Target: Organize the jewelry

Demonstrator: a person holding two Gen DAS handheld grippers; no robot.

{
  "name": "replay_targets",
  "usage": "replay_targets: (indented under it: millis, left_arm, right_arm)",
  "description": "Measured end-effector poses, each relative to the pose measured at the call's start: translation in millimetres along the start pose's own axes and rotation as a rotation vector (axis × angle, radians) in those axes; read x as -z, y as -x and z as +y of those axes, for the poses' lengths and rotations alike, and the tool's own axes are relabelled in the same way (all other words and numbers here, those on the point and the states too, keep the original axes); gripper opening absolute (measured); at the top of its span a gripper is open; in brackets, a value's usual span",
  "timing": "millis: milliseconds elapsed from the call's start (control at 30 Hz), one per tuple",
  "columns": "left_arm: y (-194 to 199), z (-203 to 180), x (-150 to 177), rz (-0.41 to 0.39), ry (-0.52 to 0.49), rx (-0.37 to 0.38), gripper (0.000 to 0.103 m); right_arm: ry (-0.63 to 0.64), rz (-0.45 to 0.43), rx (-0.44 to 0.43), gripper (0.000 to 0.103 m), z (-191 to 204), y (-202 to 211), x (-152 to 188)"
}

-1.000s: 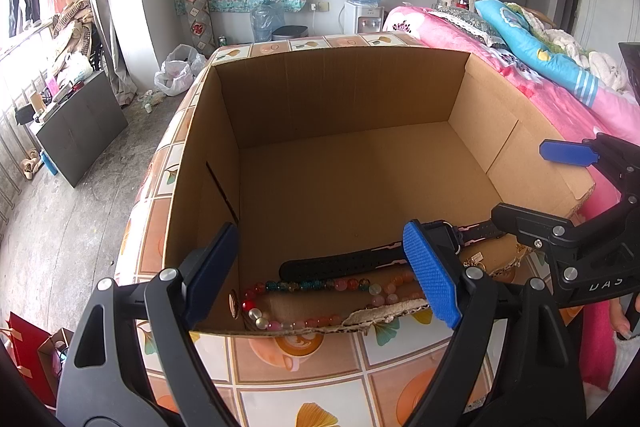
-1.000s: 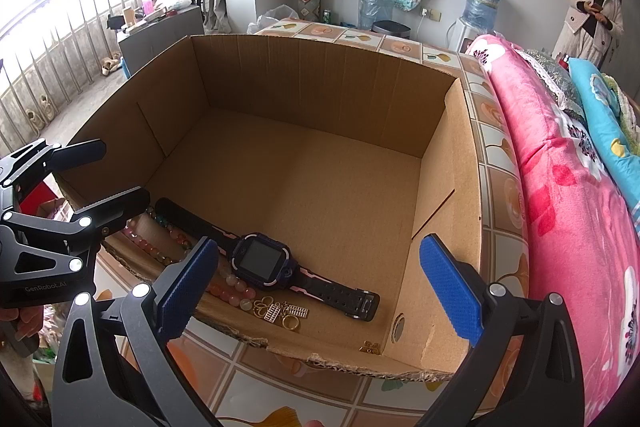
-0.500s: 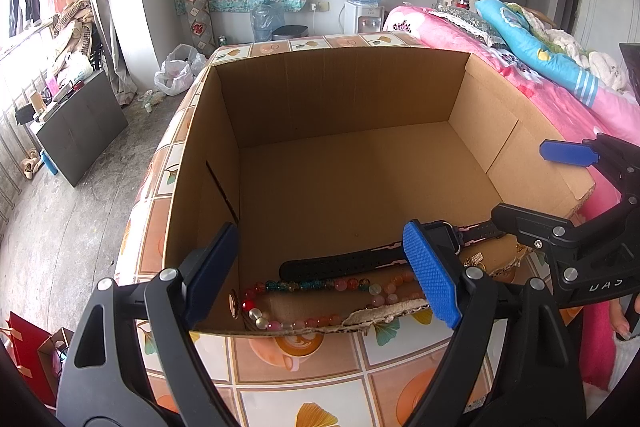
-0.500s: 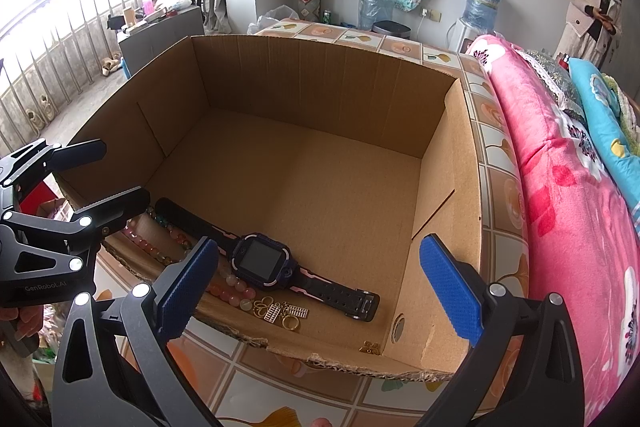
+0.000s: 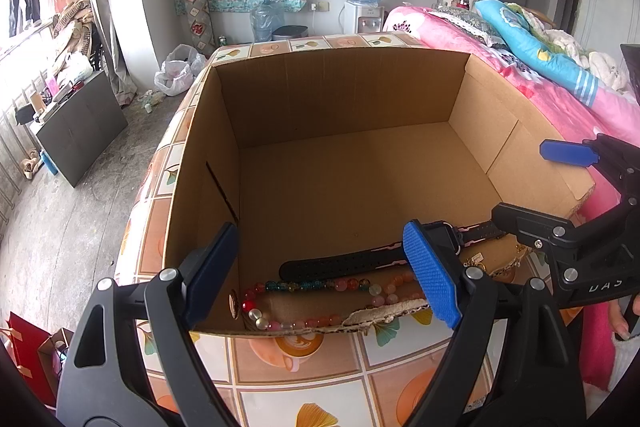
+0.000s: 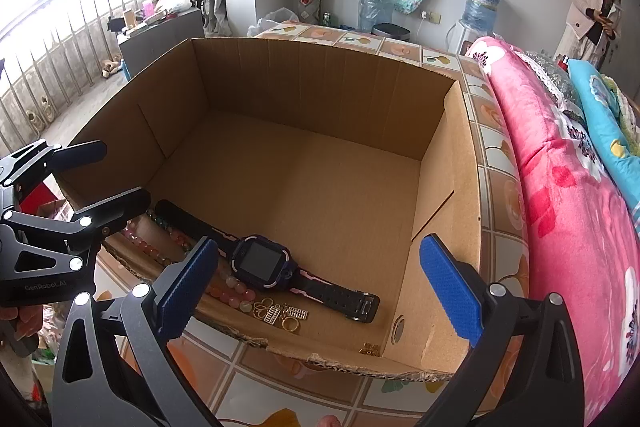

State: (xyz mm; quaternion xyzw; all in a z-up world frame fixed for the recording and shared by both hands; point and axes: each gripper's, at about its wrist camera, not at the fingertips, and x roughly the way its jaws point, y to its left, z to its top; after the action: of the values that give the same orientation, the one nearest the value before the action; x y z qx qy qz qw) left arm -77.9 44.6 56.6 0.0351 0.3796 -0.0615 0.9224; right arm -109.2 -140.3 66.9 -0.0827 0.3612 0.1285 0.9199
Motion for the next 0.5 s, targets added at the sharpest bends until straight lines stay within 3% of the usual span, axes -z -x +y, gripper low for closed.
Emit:
replay_targets:
  millis: [500]
  left_arm:
    - [-0.1,0.0,-0.1,0.0,0.0,0.0,0.08]
  right_arm:
    - [0.0,0.002,-0.001,0.098,-0.5,-0.5,0.5]
